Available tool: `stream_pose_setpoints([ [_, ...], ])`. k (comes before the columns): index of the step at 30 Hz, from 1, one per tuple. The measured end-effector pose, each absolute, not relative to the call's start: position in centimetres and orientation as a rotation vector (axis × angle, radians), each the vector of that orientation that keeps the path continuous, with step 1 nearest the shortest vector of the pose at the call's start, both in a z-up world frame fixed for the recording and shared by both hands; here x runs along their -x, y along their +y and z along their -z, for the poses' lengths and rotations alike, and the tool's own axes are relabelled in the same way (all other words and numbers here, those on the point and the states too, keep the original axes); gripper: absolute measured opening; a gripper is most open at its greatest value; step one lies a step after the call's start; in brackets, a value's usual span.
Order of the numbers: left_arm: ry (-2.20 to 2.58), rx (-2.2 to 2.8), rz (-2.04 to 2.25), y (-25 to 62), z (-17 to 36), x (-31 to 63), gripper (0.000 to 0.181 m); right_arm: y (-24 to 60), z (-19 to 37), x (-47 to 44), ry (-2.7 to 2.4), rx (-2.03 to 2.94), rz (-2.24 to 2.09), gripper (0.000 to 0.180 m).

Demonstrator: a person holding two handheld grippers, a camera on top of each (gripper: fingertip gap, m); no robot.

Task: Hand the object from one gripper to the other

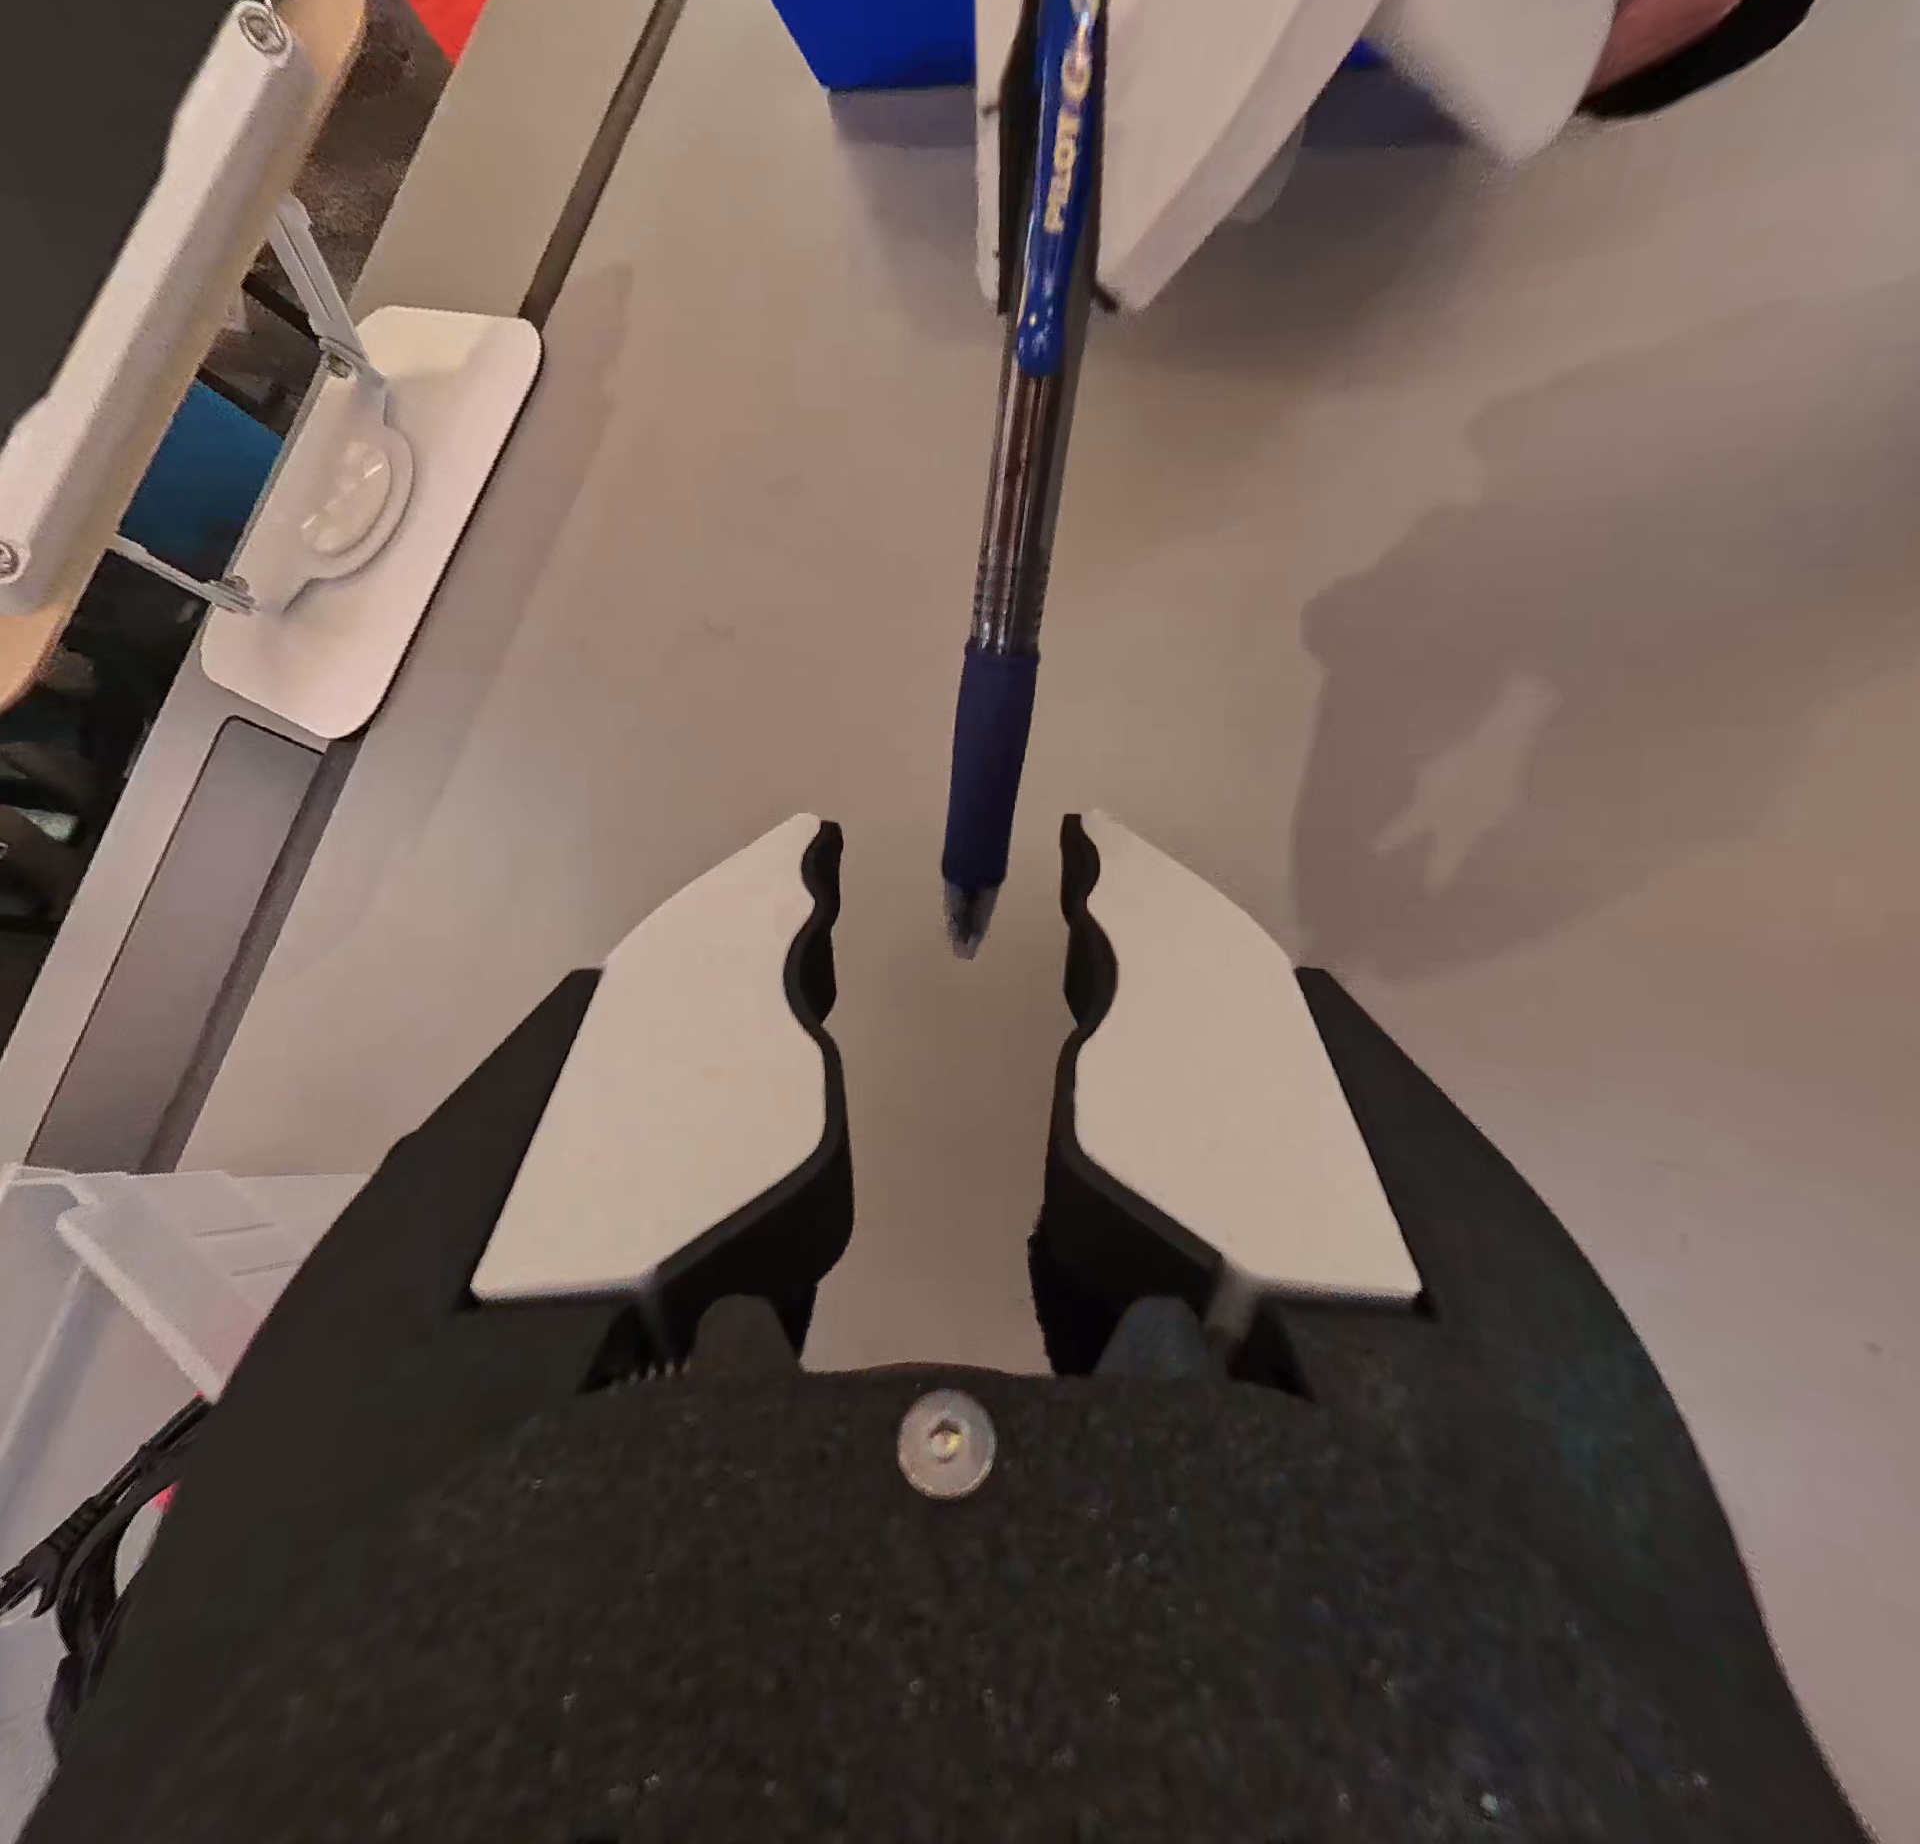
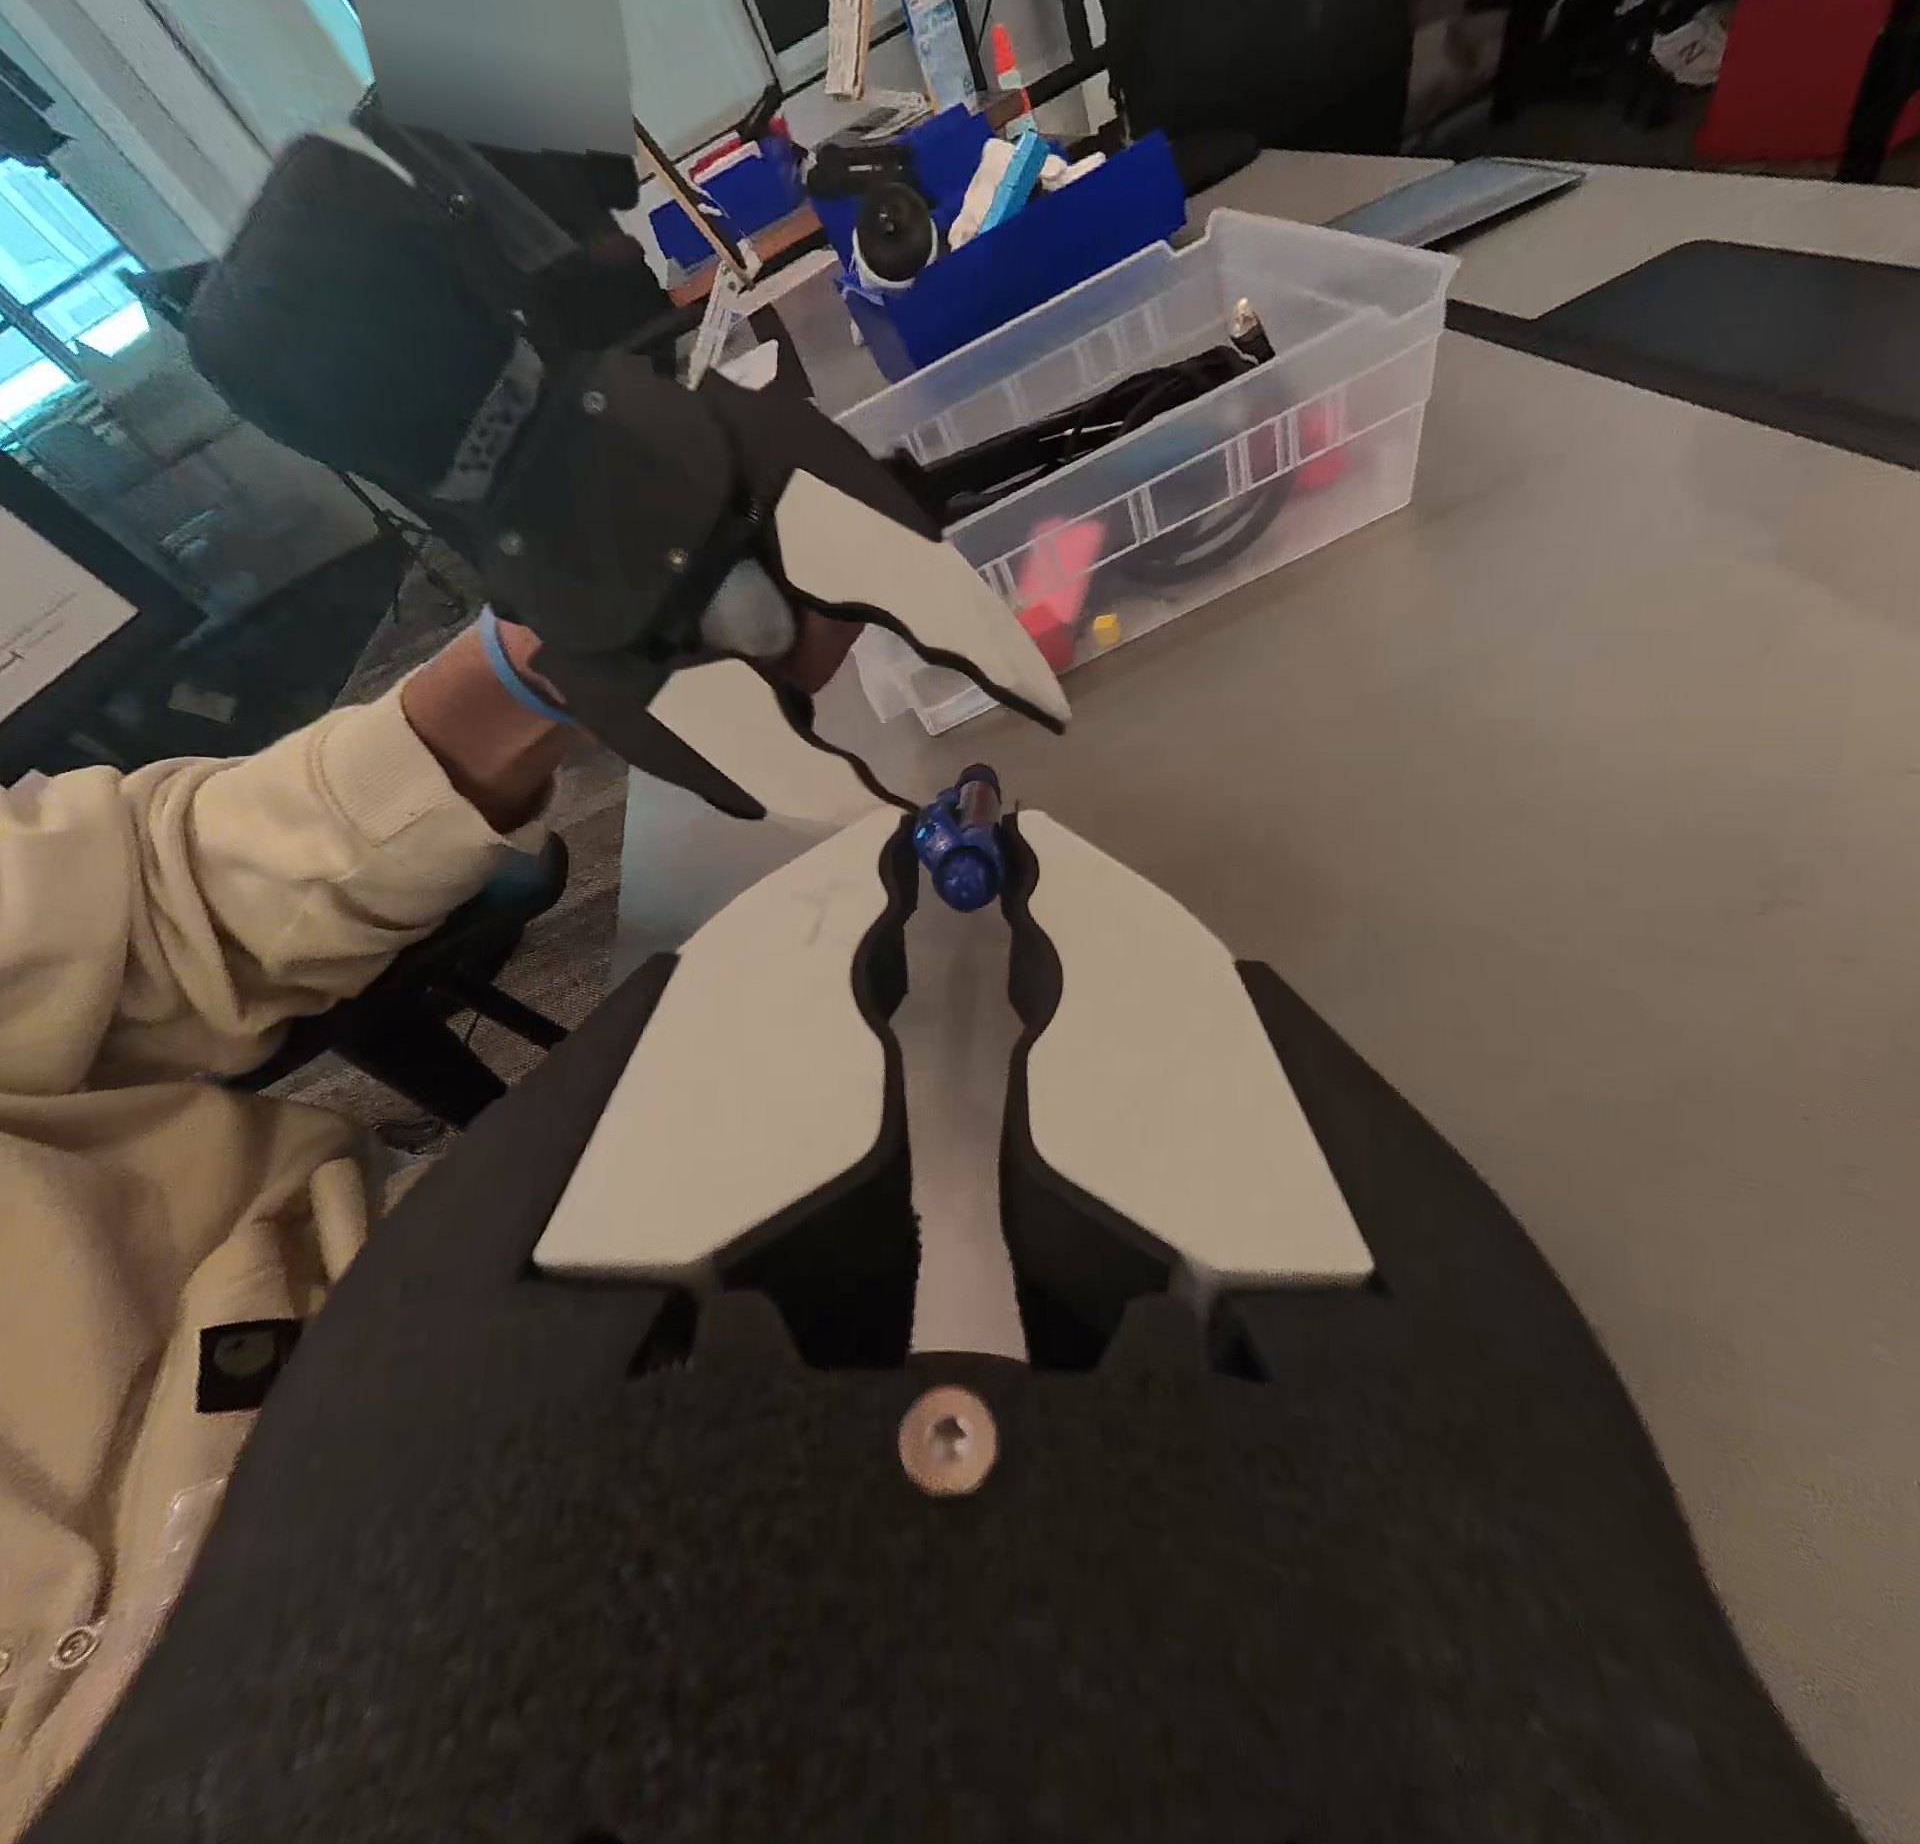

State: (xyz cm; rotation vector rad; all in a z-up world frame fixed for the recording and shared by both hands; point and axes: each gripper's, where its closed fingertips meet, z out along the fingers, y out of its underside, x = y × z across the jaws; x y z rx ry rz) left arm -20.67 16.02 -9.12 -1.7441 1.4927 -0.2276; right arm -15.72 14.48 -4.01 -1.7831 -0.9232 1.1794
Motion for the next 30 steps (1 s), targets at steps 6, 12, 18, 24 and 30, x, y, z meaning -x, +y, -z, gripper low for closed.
stream_pose_setpoints([
  [6,1.491,1.683,0.247,15.9,9.1,20.4,0.011,14.7,3.8,15.6,-0.890,1.767,-1.213,0.015],
  [12,1.421,1.679,0.374,15.8,8.7,20.0,0.011,15.5,3.7,15.0,-0.858,1.729,-1.196,0.026],
  [18,1.225,1.693,0.652,16.2,7.2,19.9,0.011,16.1,3.6,14.1,-0.823,1.659,-1.194,0.035],
  [24,0.755,1.602,1.367,15.5,3.0,17.9,0.011,16.8,1.8,14.3,-0.619,1.413,-1.283,0.041],
  [30,0.820,1.583,1.412,13.5,3.2,15.0,0.011,14.8,1.1,16.6,-0.574,1.339,-1.524,0.032],
])
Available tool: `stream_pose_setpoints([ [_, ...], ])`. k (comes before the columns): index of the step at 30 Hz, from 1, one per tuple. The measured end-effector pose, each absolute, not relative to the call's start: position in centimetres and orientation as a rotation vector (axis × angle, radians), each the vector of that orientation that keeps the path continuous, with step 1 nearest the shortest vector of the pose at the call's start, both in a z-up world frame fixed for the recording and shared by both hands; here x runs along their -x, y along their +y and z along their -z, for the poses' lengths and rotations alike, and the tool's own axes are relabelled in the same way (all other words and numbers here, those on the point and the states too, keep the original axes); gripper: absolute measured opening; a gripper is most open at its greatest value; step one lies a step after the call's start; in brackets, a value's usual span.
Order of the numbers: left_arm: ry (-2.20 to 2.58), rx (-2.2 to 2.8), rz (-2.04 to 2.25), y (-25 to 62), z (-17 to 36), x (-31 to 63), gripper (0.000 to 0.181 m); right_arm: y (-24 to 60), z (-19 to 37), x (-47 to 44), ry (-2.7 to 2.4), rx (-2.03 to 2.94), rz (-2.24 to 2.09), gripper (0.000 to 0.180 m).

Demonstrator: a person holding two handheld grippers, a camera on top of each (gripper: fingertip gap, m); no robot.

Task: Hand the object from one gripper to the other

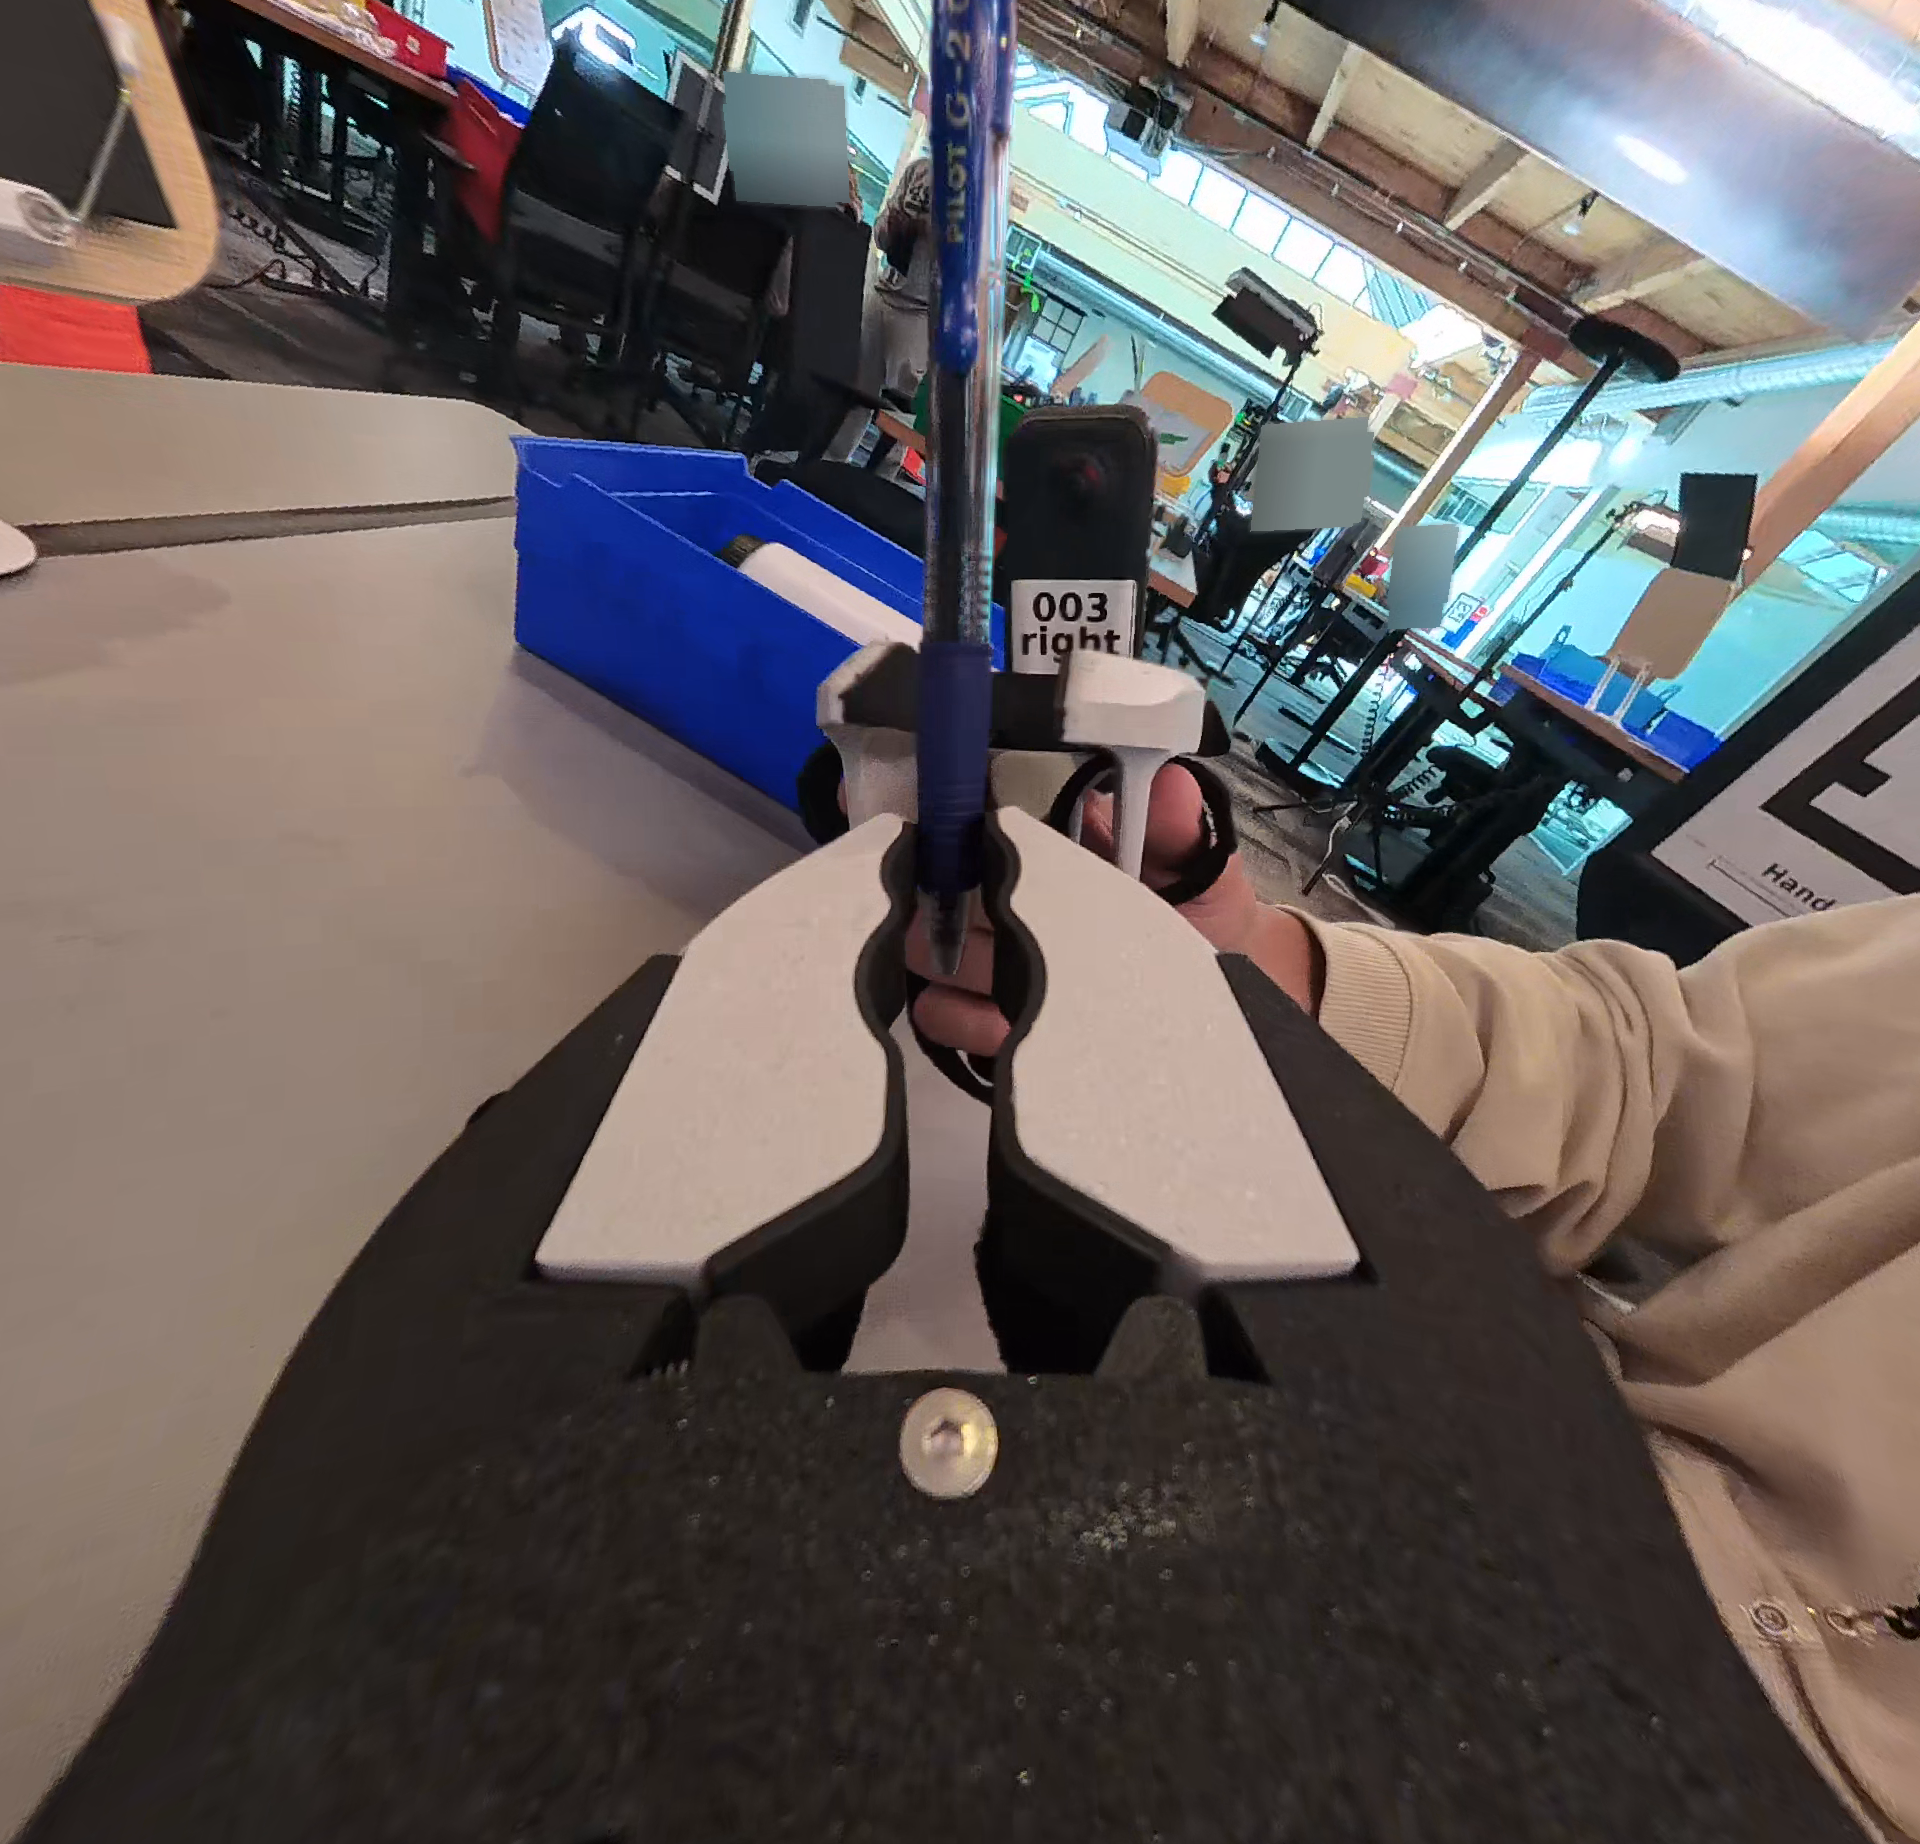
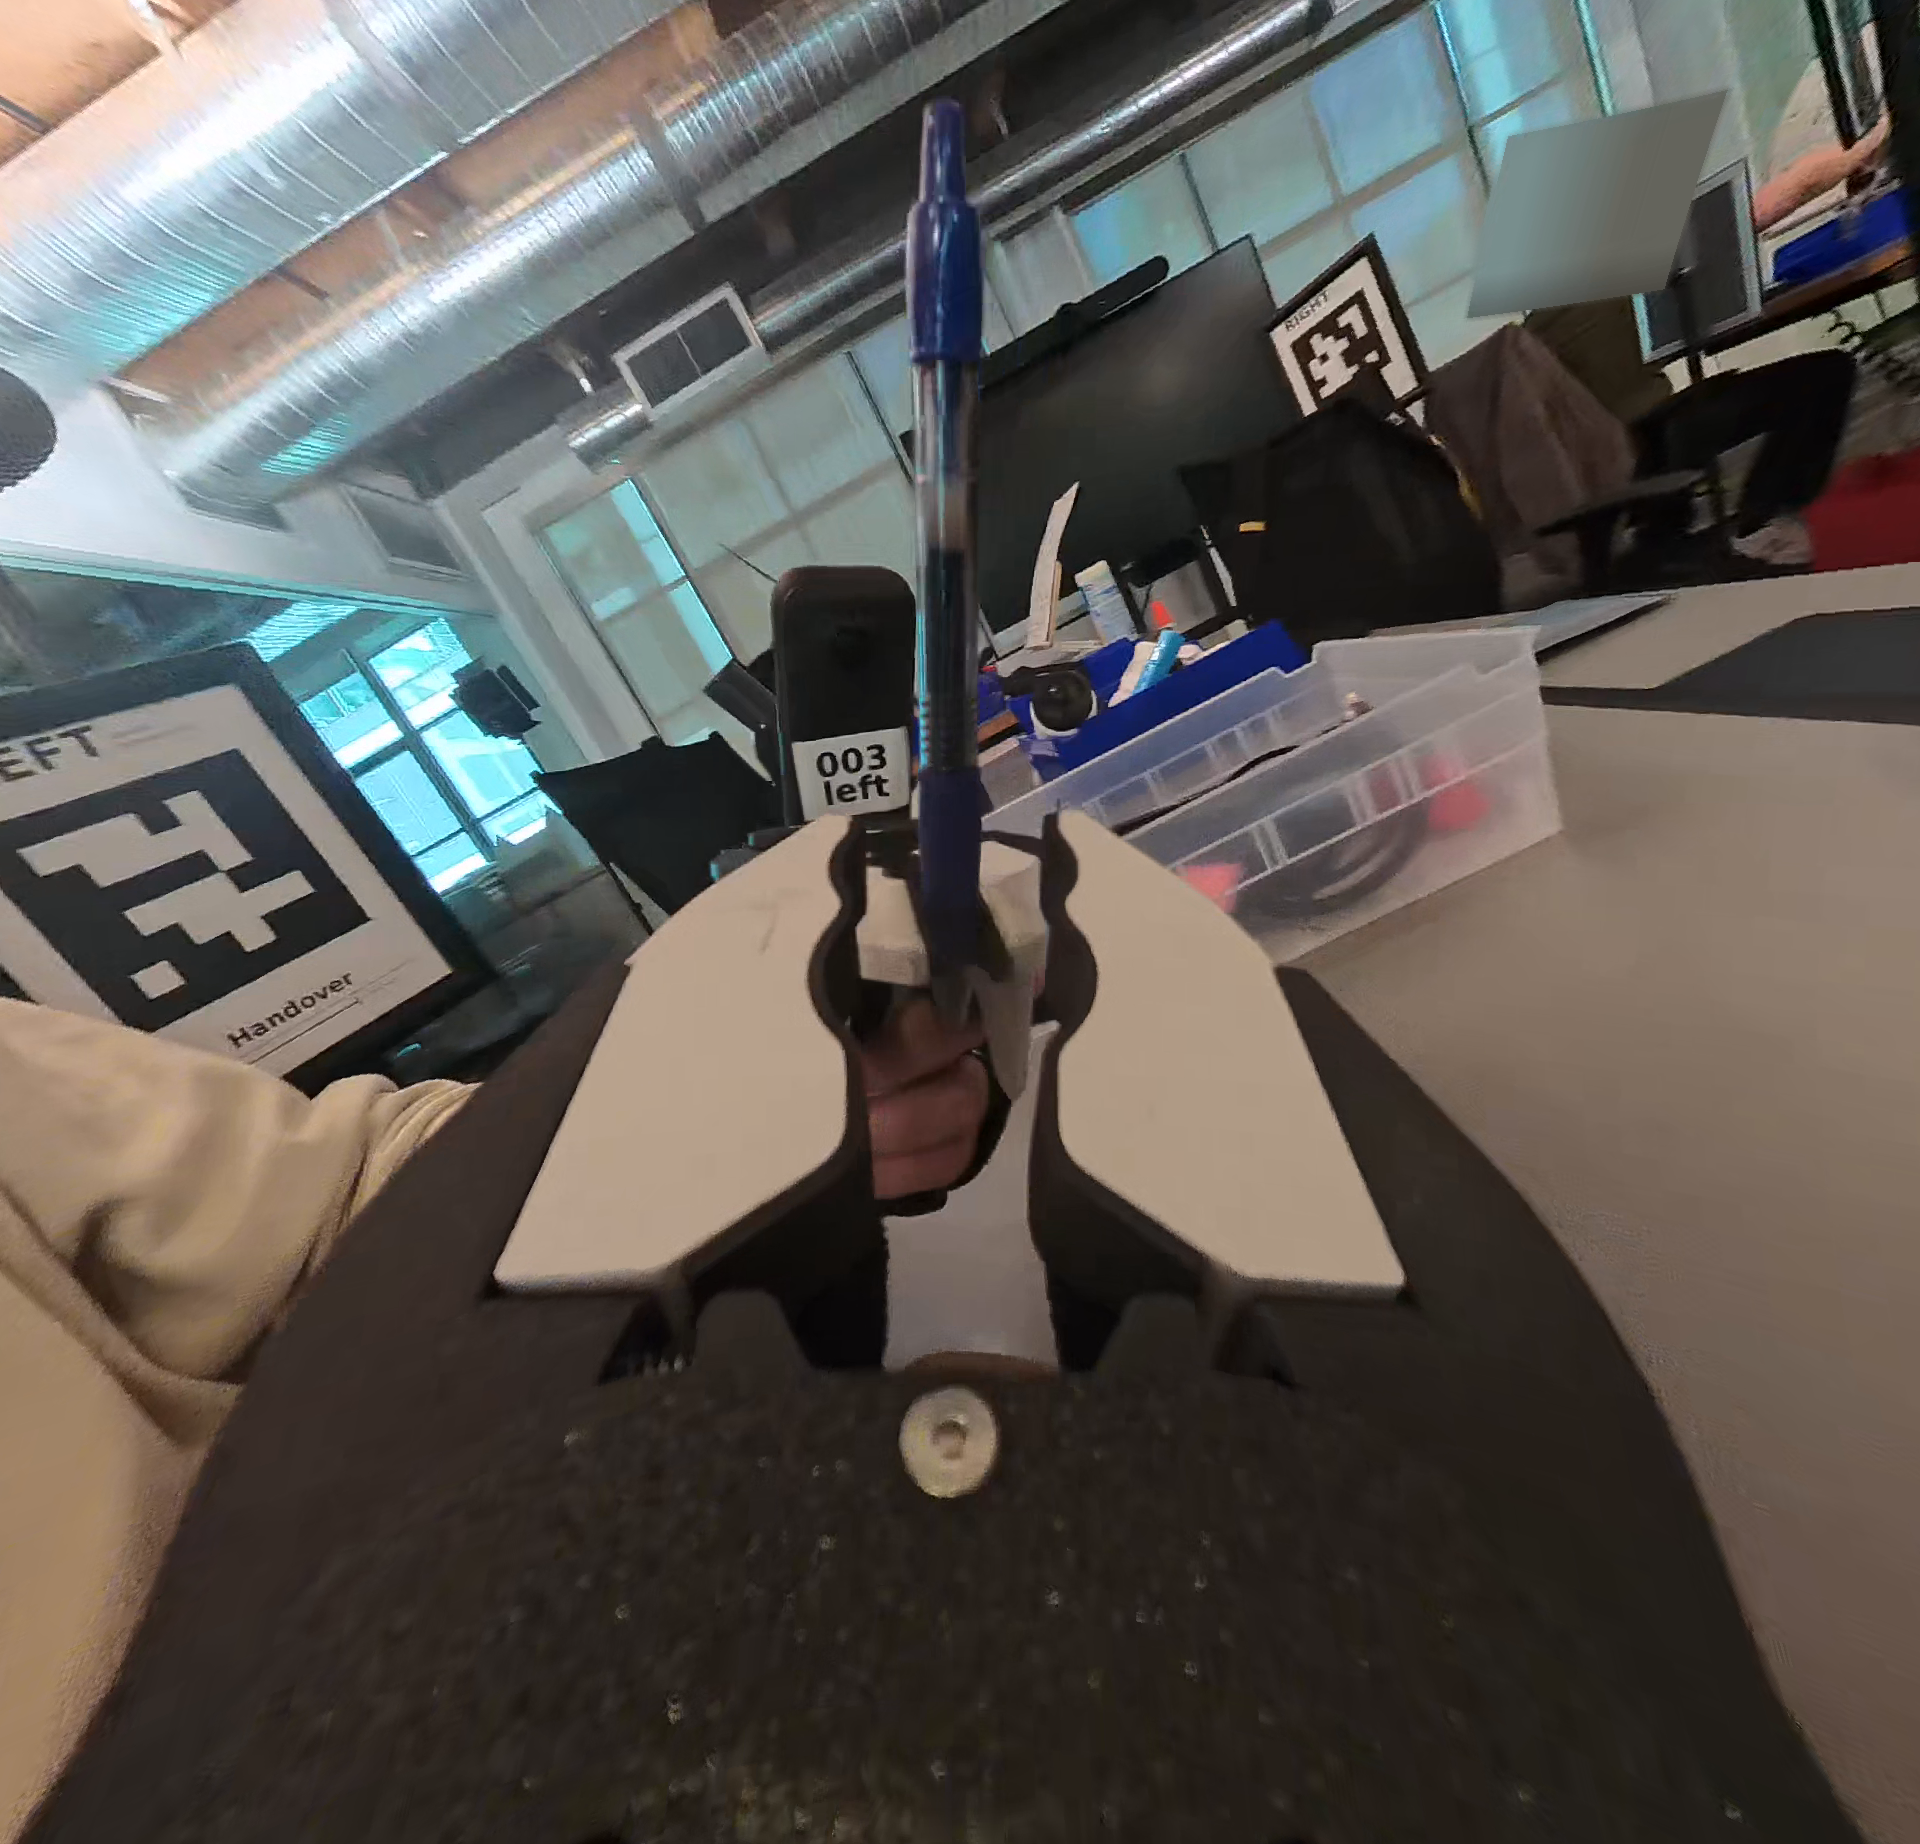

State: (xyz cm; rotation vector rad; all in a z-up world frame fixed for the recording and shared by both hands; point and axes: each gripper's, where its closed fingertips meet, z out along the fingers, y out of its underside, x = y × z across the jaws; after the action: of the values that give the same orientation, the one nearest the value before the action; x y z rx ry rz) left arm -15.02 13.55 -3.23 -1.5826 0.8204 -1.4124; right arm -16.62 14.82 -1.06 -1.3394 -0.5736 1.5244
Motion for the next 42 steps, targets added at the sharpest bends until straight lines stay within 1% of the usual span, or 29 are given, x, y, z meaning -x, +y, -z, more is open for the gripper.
stream_pose_setpoints([
  [2,0.835,1.584,1.420,13.2,3.4,14.7,0.011,14.6,1.0,16.6,-0.581,1.332,-1.527,0.028],
  [5,0.839,1.586,1.433,13.0,3.5,14.5,0.011,14.4,1.2,16.7,-0.610,1.342,-1.531,0.013],
  [11,0.873,1.594,1.428,12.9,3.9,14.6,0.011,14.2,1.7,16.6,-0.652,1.376,-1.519,0.012],
  [12,0.892,1.601,1.415,12.9,4.0,14.7,0.014,14.2,1.7,16.6,-0.653,1.381,-1.519,0.012],
  [14,0.916,1.619,1.369,13.2,4.1,15.2,0.026,14.3,2.0,16.5,-0.663,1.399,-1.509,0.012],
  [15,0.931,1.629,1.334,13.5,4.1,15.6,0.027,14.3,2.2,16.6,-0.672,1.412,-1.502,0.011],
  [20,1.099,1.617,1.033,14.7,2.6,18.0,0.045,14.2,2.9,16.8,-0.699,1.482,-1.506,0.012],
  [23,1.280,1.613,0.970,14.3,0.7,18.7,0.050,13.6,3.2,17.2,-0.728,1.511,-1.550,0.011],
  [26,1.451,1.708,1.010,14.6,-0.4,19.0,0.054,13.4,3.7,17.5,-0.754,1.539,-1.534,0.012],
  [30,1.718,1.909,1.013,15.1,-1.4,19.7,0.054,13.7,4.6,17.9,-0.786,1.584,-1.452,0.012],
  [34,1.947,2.089,0.774,15.9,-0.9,19.6,0.057,13.9,5.5,18.3,-0.809,1.622,-1.400,0.012],
  [38,2.043,2.155,0.705,15.8,0.1,18.1,0.056,13.8,5.8,18.5,-0.827,1.637,-1.375,0.012],
  [40,2.047,2.159,0.687,16.1,0.4,17.3,0.049,13.6,5.9,18.5,-0.841,1.639,-1.355,0.012],
  [42,2.074,2.168,0.649,16.1,0.9,16.9,0.035,13.7,5.7,18.3,-0.839,1.635,-1.351,0.012],
])
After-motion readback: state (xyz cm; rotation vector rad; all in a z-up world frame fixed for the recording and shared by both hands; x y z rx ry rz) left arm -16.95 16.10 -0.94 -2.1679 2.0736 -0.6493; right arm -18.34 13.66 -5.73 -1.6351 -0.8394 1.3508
